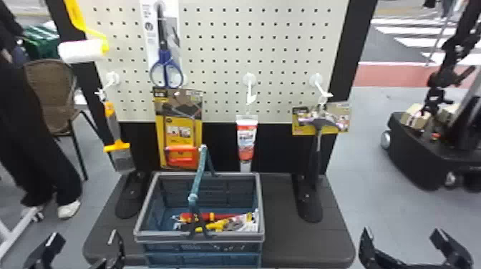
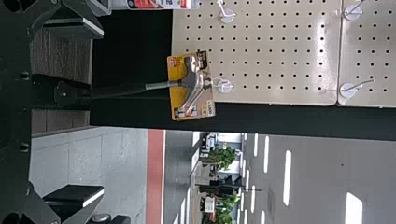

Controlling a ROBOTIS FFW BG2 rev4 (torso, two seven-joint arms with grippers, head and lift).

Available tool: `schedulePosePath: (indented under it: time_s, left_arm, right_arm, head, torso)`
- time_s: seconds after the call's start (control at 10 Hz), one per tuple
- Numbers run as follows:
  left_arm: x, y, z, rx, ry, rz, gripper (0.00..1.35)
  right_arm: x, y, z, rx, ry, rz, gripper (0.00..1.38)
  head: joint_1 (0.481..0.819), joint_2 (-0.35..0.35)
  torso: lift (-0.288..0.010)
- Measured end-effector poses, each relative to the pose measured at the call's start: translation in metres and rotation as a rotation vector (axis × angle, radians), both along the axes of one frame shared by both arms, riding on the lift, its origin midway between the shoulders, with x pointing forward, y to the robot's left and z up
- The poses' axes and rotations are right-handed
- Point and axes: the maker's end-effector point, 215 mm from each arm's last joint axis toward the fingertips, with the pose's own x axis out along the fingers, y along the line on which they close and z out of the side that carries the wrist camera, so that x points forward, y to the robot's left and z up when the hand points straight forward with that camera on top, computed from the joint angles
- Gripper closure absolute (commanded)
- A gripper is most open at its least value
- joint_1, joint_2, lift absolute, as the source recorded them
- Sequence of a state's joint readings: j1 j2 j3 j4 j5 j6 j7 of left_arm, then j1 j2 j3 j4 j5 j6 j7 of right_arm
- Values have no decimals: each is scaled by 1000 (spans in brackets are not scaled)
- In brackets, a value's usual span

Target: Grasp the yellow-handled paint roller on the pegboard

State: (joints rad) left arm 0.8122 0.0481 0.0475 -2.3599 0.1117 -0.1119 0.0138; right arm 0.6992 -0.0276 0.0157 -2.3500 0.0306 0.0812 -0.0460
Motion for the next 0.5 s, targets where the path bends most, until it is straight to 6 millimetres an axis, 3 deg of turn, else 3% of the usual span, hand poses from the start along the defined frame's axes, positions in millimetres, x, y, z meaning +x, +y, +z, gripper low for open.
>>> schedulePosePath:
  time_s: [0.5]
  left_arm:
    - [0,0,1,-5,1,-1,369]
  right_arm:
    - [0,0,0,2,1,0,122]
  head:
    - [549,0]
  torso:
    - [-100]
